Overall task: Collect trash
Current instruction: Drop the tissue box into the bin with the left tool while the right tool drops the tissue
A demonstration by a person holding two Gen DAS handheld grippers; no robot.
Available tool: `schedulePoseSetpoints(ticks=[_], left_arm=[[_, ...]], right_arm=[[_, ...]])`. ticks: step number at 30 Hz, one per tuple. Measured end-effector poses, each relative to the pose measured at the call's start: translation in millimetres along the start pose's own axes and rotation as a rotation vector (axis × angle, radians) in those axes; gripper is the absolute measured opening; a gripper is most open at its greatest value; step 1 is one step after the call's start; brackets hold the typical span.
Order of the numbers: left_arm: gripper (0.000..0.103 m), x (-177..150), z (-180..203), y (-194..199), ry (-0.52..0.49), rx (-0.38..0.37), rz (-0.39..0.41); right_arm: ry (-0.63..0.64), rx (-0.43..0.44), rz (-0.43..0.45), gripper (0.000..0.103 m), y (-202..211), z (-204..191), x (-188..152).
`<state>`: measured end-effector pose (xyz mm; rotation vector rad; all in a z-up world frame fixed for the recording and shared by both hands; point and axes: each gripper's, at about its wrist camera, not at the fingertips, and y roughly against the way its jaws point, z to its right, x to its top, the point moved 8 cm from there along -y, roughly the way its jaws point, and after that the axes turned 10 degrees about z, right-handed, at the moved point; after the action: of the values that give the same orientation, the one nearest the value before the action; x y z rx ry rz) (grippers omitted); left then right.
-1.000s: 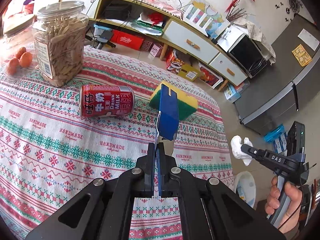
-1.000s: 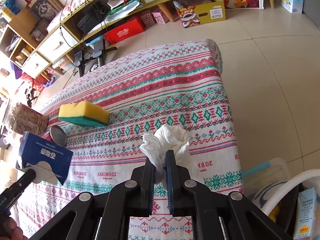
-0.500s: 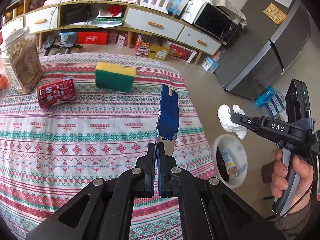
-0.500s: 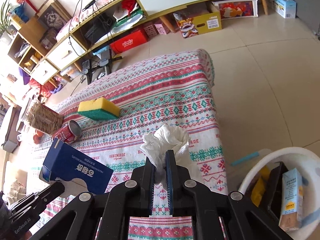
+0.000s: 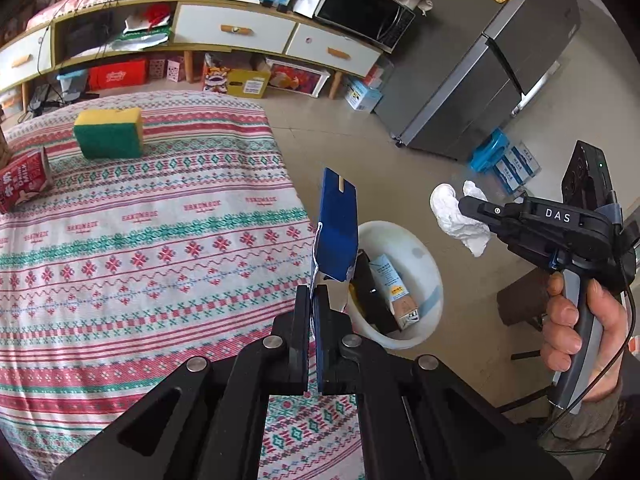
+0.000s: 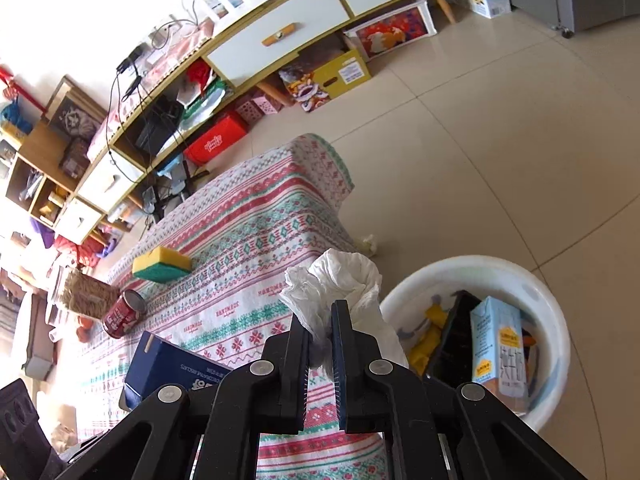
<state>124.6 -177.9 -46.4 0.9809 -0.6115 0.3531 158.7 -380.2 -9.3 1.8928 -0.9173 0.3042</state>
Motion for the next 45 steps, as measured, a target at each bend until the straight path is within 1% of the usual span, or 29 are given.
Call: schedulePoseSetpoints(ticks=[3,7,10,16,20,25,26,29,32,34,35,37,38,39,42,44,45], left_arm=[[0.001,-5,18,-13,-0.013,-0.025,-0.02],[0.001,-17,48,-33,-0.059,-0.049,-0.062],[0.001,-24,63,-52,-0.061,-0.06,-0.1],[0.001,-28,81,-84,-0.085,-0.035,-0.142],[0.001,-26,82,-102,-0.13,0.027,-0.153],[0.001,-23,72,-116,-0.206,0.151,-0.139],[0.001,-24,70,-119,-0.212,0.164,-0.143],[0.001,-25,72,-130,-0.228,0.173,-0.152],[0.001,-22,76,-146,-0.282,0.21,-0.148],[0.001,-26,79,-159,-0.307,0.221,-0.176],[0.002,-32,82,-167,-0.309,0.2,-0.212],[0.012,-44,88,-181,-0.266,0.109,-0.284],[0.013,-46,90,-184,-0.242,0.071,-0.293],[0.017,-46,91,-185,-0.237,0.052,-0.293],[0.019,-42,95,-174,-0.21,-0.031,-0.284],[0.029,-34,93,-162,-0.194,-0.046,-0.258],[0.041,-30,92,-155,-0.193,-0.048,-0.238]], right_arm=[[-0.037,-0.001,0.002,0.008,9,18,-2],[-0.072,-0.041,0.002,0.009,15,40,-1],[-0.102,-0.055,-0.011,0.009,15,55,-2],[-0.114,-0.076,-0.05,0.01,4,63,-7],[-0.114,-0.085,-0.057,0.012,-1,63,-7],[-0.126,-0.095,-0.068,0.012,-7,65,-6],[-0.127,-0.093,-0.066,0.012,-7,64,-6],[-0.127,-0.087,-0.055,0.012,-7,63,-3],[-0.134,-0.091,-0.057,0.012,-9,64,-2],[-0.138,-0.097,-0.063,0.012,-12,66,-3],[-0.139,-0.101,-0.066,0.012,-13,67,-3],[-0.147,-0.115,-0.072,0.012,-15,72,-4],[-0.152,-0.122,-0.074,0.012,-15,75,-4],[-0.155,-0.131,-0.076,0.012,-16,79,-4],[-0.166,-0.151,-0.078,0.012,-15,87,-3],[-0.172,-0.148,-0.074,0.012,-13,88,-3],[-0.173,-0.147,-0.07,0.012,-13,88,-2]])
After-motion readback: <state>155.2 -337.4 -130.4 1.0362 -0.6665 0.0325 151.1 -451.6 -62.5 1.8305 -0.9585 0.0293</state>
